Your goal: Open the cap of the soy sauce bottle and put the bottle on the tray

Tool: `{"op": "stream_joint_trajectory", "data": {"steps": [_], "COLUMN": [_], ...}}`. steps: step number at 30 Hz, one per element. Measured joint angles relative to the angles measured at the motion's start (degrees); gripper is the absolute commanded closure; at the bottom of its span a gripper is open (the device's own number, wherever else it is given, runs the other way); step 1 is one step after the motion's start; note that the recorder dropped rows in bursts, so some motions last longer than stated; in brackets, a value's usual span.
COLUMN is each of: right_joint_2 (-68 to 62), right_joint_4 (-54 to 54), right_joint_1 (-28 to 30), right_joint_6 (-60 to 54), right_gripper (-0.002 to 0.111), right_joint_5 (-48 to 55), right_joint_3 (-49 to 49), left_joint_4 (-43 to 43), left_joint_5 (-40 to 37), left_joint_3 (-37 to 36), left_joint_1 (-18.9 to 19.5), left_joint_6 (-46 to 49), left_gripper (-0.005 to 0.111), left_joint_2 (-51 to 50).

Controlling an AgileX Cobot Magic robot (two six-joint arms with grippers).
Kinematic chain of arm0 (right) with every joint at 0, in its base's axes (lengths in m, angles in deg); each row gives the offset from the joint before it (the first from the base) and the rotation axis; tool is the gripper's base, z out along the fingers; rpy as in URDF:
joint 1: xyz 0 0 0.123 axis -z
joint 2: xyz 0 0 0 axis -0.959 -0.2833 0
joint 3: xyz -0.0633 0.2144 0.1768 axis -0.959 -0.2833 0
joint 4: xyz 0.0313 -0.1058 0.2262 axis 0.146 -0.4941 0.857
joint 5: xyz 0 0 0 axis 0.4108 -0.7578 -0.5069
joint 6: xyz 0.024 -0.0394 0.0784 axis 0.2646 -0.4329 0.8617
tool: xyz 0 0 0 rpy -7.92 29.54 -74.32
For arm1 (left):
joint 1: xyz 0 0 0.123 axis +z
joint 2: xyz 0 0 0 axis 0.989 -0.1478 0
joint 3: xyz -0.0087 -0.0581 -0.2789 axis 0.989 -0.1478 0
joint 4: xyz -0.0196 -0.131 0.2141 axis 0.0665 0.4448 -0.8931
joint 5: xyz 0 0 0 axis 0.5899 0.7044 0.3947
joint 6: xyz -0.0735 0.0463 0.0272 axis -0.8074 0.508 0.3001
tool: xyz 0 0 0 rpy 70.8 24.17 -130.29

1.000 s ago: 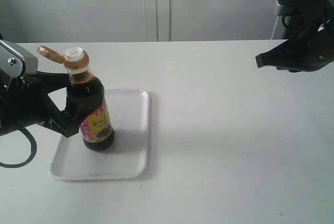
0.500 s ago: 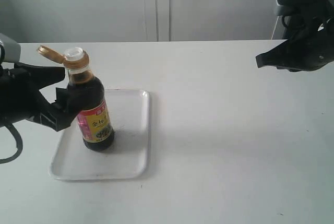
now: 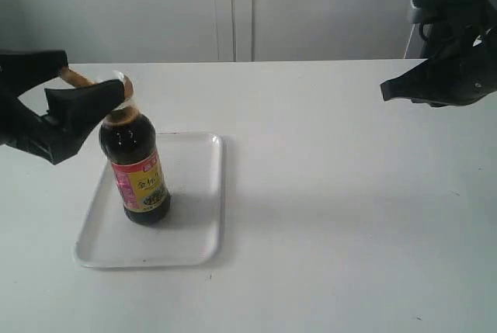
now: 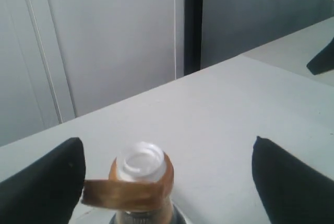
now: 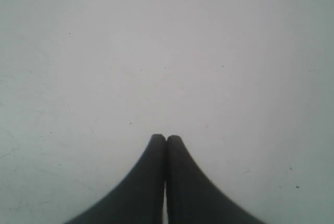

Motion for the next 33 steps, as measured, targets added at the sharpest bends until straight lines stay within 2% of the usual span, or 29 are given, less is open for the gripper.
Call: {"op": "stream_joint_trajectory", "data": {"steps": [8,11,14,23,29,33], "right_joint_2": [0.0,0.0,0.0,0.0,0.0,0.5], "right_joint_4": [0.0,0.0,0.0,0.0,-0.2,-0.6], "right_joint_1": [0.0,0.0,0.0,0.0,-1.9,-2.9], "right_joint_6": [0.0,0.0,0.0,-1.2,-3.6,-5.5], "right_gripper": [0.108,0.108,0.108,0.108,0.108,0.108], "right_joint_5": [0.0,0.0,0.0,0.0,0.0,0.0], "right_joint_3": [0.0,0.0,0.0,0.0,0.0,0.0], "left_joint_4": [0.0,0.0,0.0,-0.7,-1.0,-1.3], "left_joint_5": [0.6,-1.5,-7.5,-30.4,-42.0,-54.3], "left_joint_3": [3.2,5.2,7.4,14.5,17.9,20.6], "left_joint_1": [0.0,0.0,0.0,0.0,0.0,0.0], "left_joint_6": [-3.9,-5.0,-5.4,-3.8,0.9,6.1], "left_gripper": [0.02,0.024,0.039,0.107,0.107,0.107], "left_joint_2": [1.0,1.0,1.0,1.0,1.0,1.0]}}
